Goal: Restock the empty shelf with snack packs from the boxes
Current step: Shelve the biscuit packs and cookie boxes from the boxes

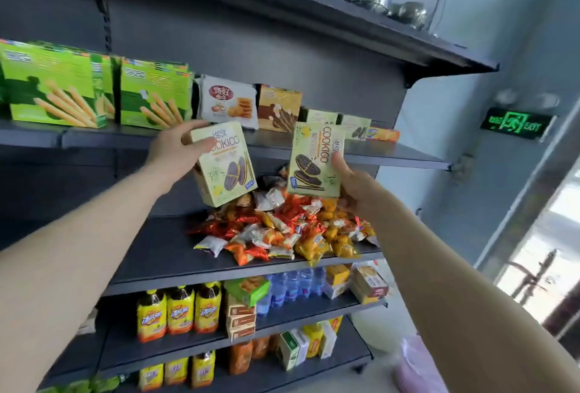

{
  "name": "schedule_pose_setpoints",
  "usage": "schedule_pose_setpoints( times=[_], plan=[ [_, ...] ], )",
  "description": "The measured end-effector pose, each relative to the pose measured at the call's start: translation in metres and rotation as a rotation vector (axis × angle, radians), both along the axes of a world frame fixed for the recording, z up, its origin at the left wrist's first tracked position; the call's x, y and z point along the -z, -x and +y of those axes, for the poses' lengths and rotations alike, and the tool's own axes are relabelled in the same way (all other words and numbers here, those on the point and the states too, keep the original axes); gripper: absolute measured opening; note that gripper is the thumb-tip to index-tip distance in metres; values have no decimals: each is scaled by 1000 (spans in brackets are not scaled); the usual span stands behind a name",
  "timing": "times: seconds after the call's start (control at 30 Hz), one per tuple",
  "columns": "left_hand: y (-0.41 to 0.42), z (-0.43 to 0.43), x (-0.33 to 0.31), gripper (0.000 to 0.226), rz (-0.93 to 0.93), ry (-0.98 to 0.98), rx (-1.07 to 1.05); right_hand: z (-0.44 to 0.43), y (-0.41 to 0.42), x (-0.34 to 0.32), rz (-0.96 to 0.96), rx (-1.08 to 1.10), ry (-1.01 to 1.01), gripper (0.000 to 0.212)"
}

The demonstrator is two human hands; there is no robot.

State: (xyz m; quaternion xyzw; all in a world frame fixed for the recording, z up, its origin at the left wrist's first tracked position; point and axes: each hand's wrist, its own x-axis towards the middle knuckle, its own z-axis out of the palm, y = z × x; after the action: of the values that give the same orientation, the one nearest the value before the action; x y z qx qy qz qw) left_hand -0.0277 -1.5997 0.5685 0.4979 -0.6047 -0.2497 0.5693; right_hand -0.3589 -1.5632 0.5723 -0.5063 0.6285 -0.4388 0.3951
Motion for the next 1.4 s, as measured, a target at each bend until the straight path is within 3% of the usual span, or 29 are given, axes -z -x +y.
schedule_pose_setpoints(
  times=[0.27, 0.43, 0.67, 0.87, 1.0, 1.07, 1.4],
  plan=[
    [114, -51, -25, 47, 3, 50, 77, -28, 106, -4, -159, -24, 96, 55],
    [158, -97, -35, 41, 64, 75, 70, -66, 143, 1, -195, -48, 132, 53],
    [195, -174, -59, 39, 158, 83, 77, -139, 182, -25, -262, -24, 204, 32],
    [209, -239, -69, 33, 168, 72, 26, -205, 198, -51, -316, 67, 223, 40],
    [210, -271, -66, 45, 171, 0, -39, -257, 211, -53, -28, 248, 359, 54],
    [206, -290, -61, 49, 187, -41, -34, -282, 217, -55, 94, 278, 403, 47],
    [213, -321, -55, 36, 233, -69, -141, -408, 217, -75, 547, -174, 378, 54]
  ],
)
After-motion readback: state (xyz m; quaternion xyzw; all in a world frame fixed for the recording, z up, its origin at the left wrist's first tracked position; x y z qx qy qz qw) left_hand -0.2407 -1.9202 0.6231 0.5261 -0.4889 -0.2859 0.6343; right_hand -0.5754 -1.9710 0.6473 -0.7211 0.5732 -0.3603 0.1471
